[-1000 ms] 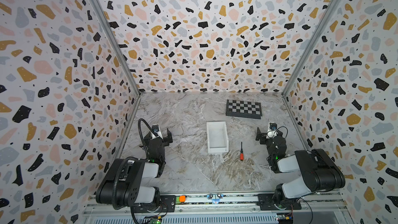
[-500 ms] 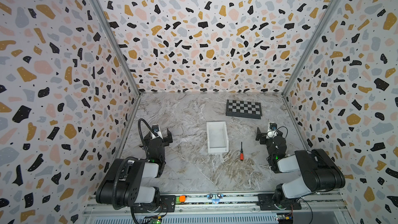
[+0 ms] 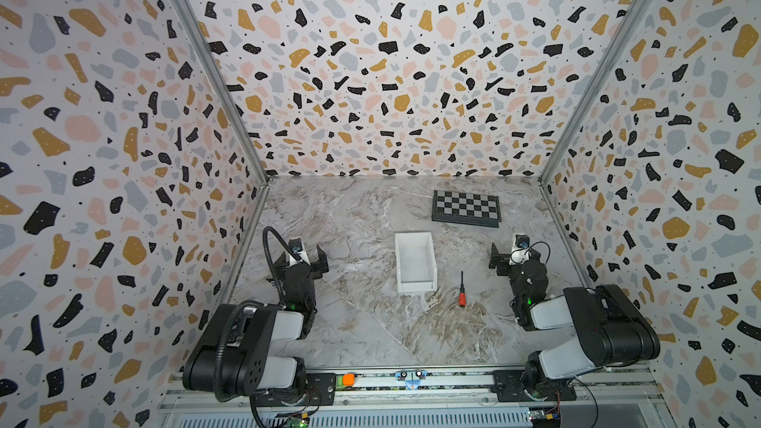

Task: Put the screwdriver in the bin
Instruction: Pick up the screwdriver from the center of the table.

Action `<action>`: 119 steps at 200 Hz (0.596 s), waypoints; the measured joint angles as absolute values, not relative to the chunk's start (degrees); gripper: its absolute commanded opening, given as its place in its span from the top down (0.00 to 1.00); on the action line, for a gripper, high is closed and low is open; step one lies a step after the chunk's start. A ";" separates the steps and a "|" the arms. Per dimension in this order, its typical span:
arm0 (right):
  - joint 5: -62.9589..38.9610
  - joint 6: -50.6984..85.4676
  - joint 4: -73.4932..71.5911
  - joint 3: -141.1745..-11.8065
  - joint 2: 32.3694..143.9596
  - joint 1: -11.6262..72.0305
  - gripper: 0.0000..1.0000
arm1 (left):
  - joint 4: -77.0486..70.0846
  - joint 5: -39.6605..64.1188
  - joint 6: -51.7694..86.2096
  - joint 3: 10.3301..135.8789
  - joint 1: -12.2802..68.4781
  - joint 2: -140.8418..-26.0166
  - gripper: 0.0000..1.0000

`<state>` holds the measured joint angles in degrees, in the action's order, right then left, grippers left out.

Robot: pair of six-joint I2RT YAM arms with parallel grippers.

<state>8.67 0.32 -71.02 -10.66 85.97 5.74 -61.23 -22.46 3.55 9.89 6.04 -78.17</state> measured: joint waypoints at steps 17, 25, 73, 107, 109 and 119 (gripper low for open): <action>8.86 0.32 -70.94 -10.68 85.91 5.74 0.01 | -52.60 -24.58 5.23 13.85 6.04 -73.95 0.00; 9.26 0.38 -69.23 -11.05 85.25 5.74 0.01 | -48.42 -25.17 6.55 16.40 6.04 -71.70 0.00; 7.62 6.81 -37.91 -31.70 74.41 3.16 0.01 | -28.25 -25.52 18.94 30.87 6.04 -58.22 0.00; 3.62 12.93 -21.26 -40.75 69.80 2.90 0.01 | -19.51 -20.71 24.21 40.27 6.00 -58.96 0.00; 3.29 13.21 -20.36 -41.04 69.69 2.90 0.01 | -19.00 -20.27 24.36 40.84 6.00 -59.35 0.00; 1.30 14.13 -16.47 -41.91 69.49 2.90 0.01 | -17.26 -17.61 24.75 43.81 6.00 -61.56 0.00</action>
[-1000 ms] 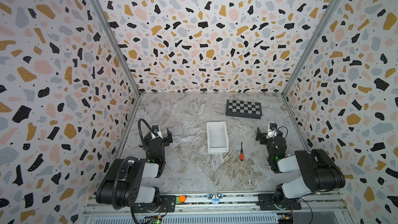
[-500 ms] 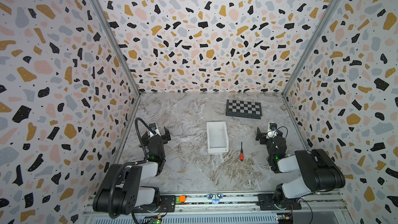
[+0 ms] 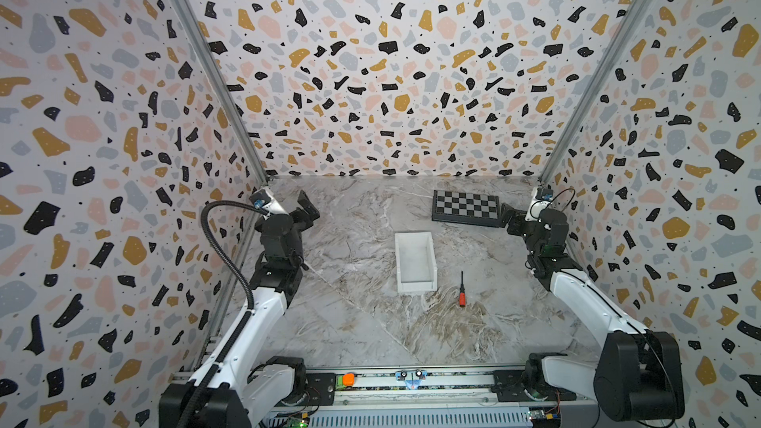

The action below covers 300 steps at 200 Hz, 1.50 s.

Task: Put the screwdriver in the bin
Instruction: Pick up the screwdriver from the center of the table.

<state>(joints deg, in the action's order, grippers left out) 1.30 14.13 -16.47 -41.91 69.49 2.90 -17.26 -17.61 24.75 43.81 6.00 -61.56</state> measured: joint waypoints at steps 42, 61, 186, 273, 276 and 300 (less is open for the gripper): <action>-2.57 17.06 -0.49 -42.15 67.09 7.68 0.01 | -7.81 -8.93 18.81 61.41 10.79 -77.47 0.00; -1.98 18.02 3.70 -42.17 65.10 12.97 0.01 | -4.69 -6.11 15.14 68.25 15.03 -83.99 0.00; 0.91 32.01 16.64 -35.16 67.53 32.86 0.15 | -0.34 3.68 13.72 65.10 18.94 -87.26 0.00; 6.09 40.18 19.29 -35.16 71.77 37.80 0.37 | -0.25 2.42 14.59 65.10 18.94 -86.74 0.00; 6.17 40.27 19.35 -35.16 71.85 37.80 0.38 | -0.23 2.42 14.59 65.10 18.94 -86.72 0.00; 6.81 41.08 19.38 -35.16 73.25 37.80 0.44 | -0.14 2.22 14.59 65.10 18.94 -86.24 0.00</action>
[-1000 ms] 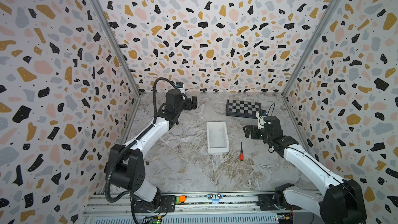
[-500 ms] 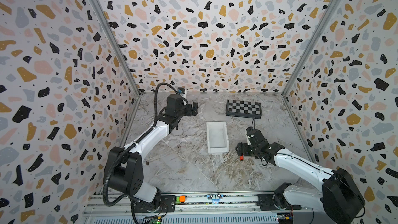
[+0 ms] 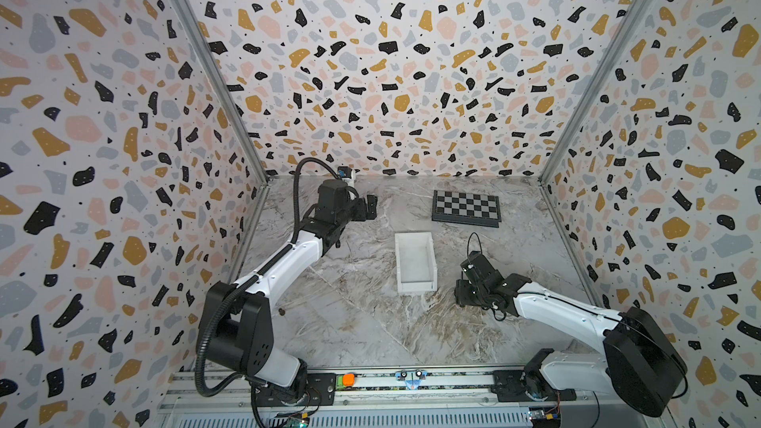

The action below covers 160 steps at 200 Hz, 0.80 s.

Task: Put the screwdriver in the bin
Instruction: Pick up the screwdriver from the center of the table.

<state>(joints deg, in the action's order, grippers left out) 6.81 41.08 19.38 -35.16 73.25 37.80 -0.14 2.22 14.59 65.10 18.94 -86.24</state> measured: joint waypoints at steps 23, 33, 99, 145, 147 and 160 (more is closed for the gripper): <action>6.96 41.30 19.27 -35.16 75.31 37.80 0.49 | -0.10 1.80 14.57 65.06 18.94 -85.43 0.00; 7.01 41.34 19.27 -35.16 76.18 37.80 0.50 | -0.10 1.39 14.57 64.95 18.94 -85.01 0.00; 7.53 41.54 18.44 -35.18 78.48 38.09 0.64 | -0.08 -0.12 14.35 64.73 18.94 -84.25 0.00; 8.71 41.50 18.48 -36.38 80.14 38.74 0.68 | -0.05 -0.84 14.13 64.73 18.94 -84.01 0.00; 8.78 41.50 18.50 -36.49 80.27 38.79 0.68 | -0.05 -0.84 14.13 64.73 18.94 -84.01 0.00; 9.13 41.47 18.46 -37.01 80.99 39.24 0.71 | -0.03 -0.95 14.11 64.73 18.94 -84.01 0.00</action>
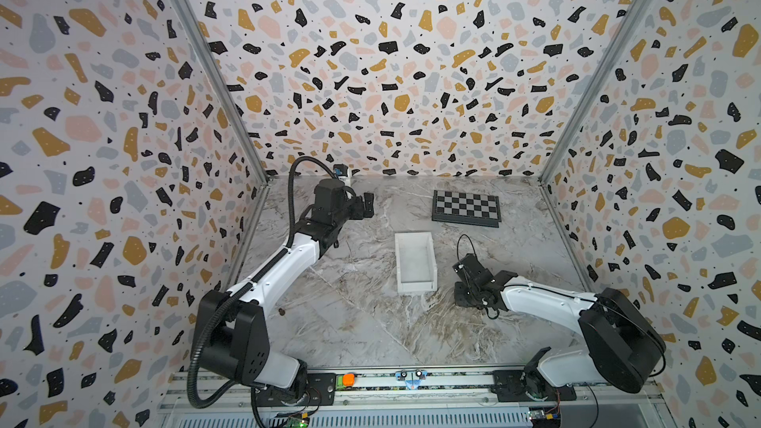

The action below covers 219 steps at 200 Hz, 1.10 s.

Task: Put the screwdriver in the bin
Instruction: Pick up the screwdriver from the center of the table.

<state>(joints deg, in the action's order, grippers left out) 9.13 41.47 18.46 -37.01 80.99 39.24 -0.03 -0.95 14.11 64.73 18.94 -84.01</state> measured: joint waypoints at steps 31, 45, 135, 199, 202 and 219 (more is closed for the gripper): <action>10.13 41.28 18.55 -37.80 82.04 40.07 0.99 | -0.01 -1.17 14.09 64.73 18.94 -84.01 0.00; 10.61 41.39 19.16 -38.28 82.04 40.34 1.00 | -0.03 -1.28 14.09 64.73 18.94 -84.01 0.00; 13.28 39.38 23.00 -42.65 82.48 40.60 1.00 | 0.01 -2.07 13.69 64.73 18.94 -84.01 0.00; 14.52 36.36 27.24 -52.31 82.43 40.56 0.99 | 0.03 -2.70 13.32 64.73 18.94 -84.01 0.00; 14.61 36.23 27.42 -53.10 82.43 40.56 0.99 | 0.03 -2.74 13.26 64.73 18.94 -84.01 0.00; 14.85 35.42 27.68 -57.63 82.43 40.58 0.98 | 0.03 -3.11 13.19 64.73 18.92 -83.96 0.00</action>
